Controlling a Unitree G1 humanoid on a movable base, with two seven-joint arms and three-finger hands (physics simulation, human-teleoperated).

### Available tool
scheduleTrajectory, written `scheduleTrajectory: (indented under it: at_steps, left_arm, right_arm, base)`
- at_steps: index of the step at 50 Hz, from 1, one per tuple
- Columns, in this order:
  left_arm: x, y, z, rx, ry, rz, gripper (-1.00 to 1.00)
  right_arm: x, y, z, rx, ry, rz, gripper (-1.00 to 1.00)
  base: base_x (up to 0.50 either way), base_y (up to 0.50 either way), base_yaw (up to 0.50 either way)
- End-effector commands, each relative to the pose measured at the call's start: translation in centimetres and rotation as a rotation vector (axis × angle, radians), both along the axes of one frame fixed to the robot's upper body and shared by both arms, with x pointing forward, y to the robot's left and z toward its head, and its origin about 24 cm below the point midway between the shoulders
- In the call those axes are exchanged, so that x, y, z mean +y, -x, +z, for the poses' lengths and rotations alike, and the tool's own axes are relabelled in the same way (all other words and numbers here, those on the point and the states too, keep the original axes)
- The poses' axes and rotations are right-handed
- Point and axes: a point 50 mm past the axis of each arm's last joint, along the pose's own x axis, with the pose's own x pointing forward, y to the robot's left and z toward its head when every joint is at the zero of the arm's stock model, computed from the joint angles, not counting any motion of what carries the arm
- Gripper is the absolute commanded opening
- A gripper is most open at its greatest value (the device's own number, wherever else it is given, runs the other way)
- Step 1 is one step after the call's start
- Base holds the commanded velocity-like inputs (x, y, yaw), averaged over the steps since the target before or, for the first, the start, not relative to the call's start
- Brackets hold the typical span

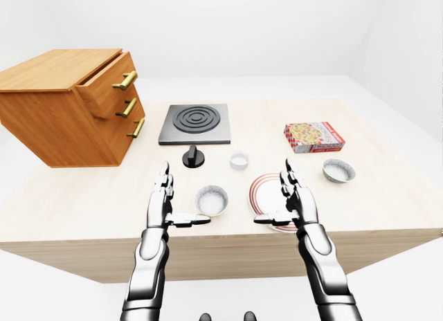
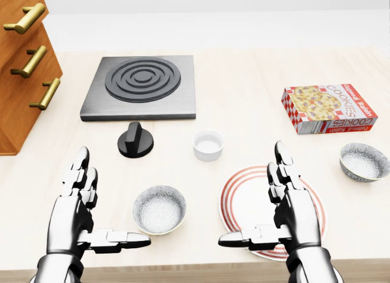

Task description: Pick the akita bowl next to the plate and place it on the plate.

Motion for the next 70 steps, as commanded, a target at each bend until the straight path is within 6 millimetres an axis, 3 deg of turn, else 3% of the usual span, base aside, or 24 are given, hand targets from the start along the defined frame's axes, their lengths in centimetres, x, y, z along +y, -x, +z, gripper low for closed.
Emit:
scheduleTrajectory:
  at_steps: [1,41,70]
  left_arm:
    - [-0.13,0.03,0.09,-0.002,0.002,-0.004,1.00]
    - [-0.36,-0.04,0.21,-0.006,0.003,-0.011,1.00]
    - [-0.18,0.08,0.35,-0.009,0.025,-0.009,1.00]
  right_arm:
    - [-0.17,0.20,0.16,0.001,-0.015,0.011,1.00]
    - [-0.27,-0.10,0.13,0.020,-0.024,0.004,1.00]
    - [0.16,0.58,0.21,-0.012,0.025,0.030,1.00]
  base:
    - [0.00,-0.36,0.00]
    - [0.00,-0.43,0.00]
    - [0.01,0.00,0.00]
